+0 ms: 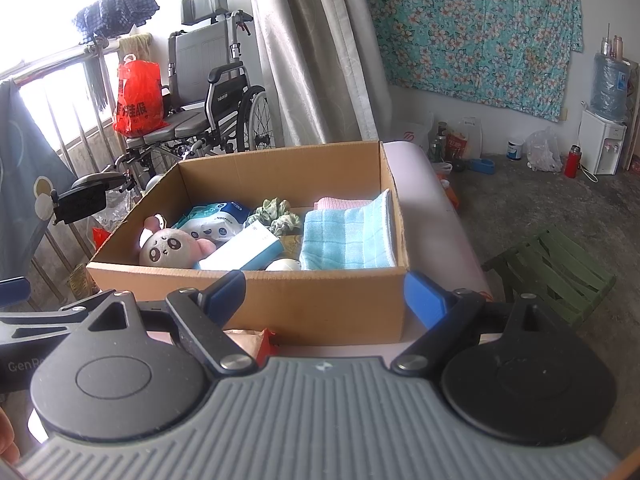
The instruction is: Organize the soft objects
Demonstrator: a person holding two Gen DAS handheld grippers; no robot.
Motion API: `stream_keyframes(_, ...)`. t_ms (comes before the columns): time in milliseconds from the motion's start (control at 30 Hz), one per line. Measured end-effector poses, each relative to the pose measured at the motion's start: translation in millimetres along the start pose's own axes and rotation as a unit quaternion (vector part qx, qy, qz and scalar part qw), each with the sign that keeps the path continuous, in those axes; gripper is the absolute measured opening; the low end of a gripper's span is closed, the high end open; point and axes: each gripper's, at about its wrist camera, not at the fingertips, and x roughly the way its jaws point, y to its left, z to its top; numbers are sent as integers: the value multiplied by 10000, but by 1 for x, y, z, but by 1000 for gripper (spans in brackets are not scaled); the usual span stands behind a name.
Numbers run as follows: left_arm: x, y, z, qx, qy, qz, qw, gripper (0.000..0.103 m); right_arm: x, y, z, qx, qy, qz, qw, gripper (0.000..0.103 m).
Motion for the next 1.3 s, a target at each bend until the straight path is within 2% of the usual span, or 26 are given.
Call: stream_keyframes(1300, 5, -6, -4, 19, 29, 19, 10000, 103, -1, -1, 1, 14, 19, -13, 10000, 87)
